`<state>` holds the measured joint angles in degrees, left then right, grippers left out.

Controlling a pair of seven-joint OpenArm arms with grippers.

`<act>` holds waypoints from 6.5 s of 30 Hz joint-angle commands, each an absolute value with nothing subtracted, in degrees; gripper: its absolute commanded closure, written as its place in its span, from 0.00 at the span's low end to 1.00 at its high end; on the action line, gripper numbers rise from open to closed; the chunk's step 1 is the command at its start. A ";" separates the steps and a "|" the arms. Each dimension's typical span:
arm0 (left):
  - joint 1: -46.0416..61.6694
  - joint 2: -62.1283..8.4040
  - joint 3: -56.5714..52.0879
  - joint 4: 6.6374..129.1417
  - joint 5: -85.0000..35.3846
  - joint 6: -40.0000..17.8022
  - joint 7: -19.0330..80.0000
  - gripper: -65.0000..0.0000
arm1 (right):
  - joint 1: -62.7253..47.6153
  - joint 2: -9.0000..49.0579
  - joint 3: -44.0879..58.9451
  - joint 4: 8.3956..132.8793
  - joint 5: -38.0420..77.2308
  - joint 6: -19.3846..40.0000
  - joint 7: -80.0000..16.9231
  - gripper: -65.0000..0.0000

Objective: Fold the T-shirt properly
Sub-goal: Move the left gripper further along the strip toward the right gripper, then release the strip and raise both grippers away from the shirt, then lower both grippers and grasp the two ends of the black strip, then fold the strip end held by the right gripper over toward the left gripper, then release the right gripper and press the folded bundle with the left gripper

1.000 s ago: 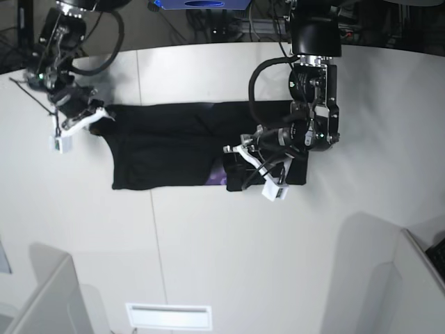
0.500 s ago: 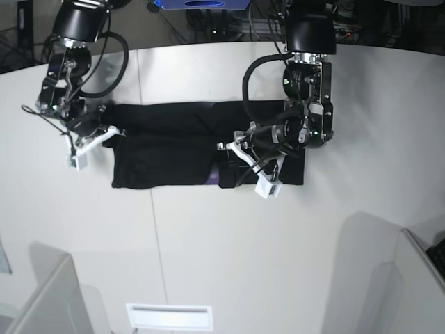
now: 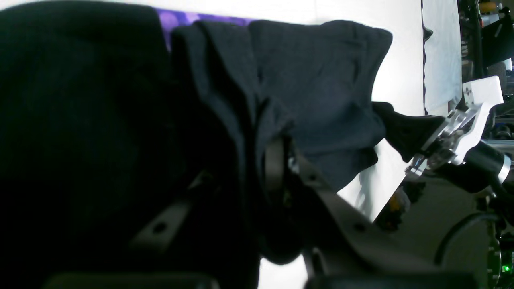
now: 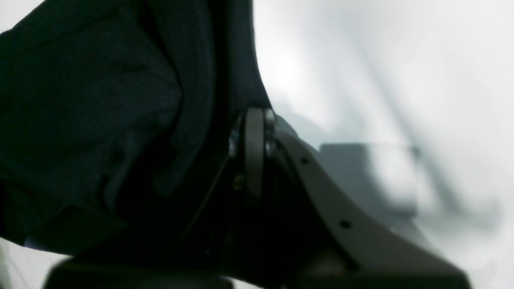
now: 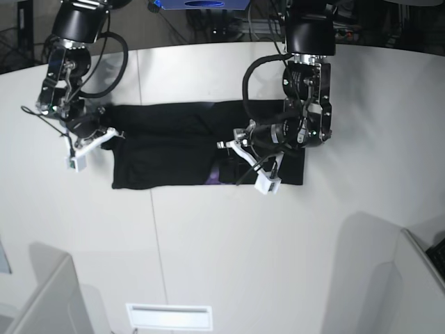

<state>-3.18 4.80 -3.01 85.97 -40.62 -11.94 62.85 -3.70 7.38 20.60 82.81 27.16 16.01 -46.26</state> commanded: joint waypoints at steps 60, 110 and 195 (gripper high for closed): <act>17.10 -20.88 -33.98 97.54 -56.22 -12.62 56.13 1.00 | 5.58 10.33 33.89 88.31 47.52 16.31 -70.29 0.27; -1.01 -11.47 4.62 83.38 -16.92 -18.68 51.21 1.00 | 3.12 13.32 13.93 84.18 46.64 16.13 -56.40 1.00; 6.81 -17.36 -28.79 96.66 -17.54 -33.36 64.84 1.00 | 12.79 -0.92 -49.27 103.16 26.33 -16.84 -46.99 0.42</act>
